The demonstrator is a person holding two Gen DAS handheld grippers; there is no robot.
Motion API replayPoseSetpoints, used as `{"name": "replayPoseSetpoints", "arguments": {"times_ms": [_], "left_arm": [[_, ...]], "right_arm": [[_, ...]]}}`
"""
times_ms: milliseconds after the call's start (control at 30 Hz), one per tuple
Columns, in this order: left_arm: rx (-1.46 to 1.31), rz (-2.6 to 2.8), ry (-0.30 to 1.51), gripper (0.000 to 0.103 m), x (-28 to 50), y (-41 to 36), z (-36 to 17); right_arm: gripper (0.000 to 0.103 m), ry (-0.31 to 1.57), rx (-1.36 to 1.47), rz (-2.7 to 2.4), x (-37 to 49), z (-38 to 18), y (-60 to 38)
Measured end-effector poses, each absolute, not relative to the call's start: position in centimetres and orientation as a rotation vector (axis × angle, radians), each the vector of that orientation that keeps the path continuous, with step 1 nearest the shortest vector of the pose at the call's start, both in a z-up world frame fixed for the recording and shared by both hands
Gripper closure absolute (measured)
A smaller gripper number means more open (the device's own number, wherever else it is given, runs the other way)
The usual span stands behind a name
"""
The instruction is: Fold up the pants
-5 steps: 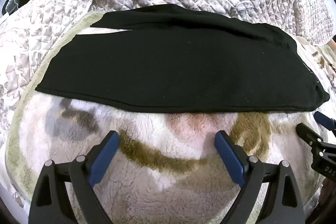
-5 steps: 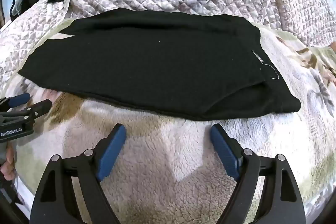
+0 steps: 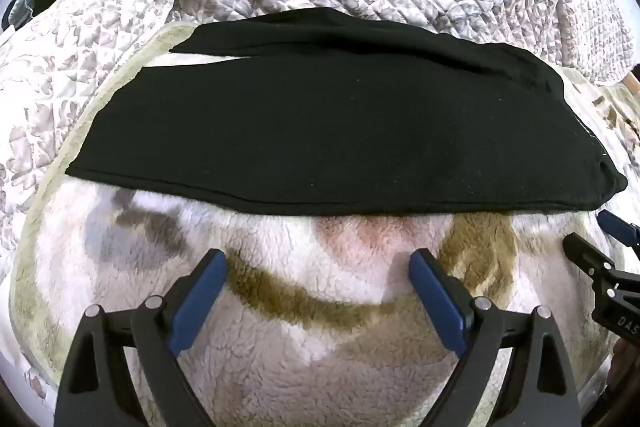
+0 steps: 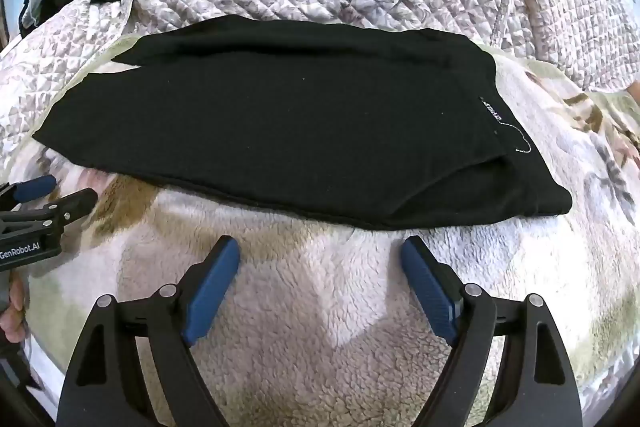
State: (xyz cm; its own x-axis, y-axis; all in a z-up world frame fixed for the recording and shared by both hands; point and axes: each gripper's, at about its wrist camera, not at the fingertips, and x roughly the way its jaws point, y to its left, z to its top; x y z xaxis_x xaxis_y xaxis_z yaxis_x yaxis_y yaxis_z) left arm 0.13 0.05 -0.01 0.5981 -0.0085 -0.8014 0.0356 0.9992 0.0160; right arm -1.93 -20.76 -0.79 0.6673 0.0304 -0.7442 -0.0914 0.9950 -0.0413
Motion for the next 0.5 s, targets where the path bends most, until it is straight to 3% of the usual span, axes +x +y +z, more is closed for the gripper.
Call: {"name": "replayPoseSetpoints", "arguments": {"times_ms": [500], "left_arm": [[0.034,-0.043,0.919,0.007,-0.06,-0.08,0.02]], "right_arm": [[0.019,0.823,-0.087,0.063,-2.11,-0.83,-20.45]]}}
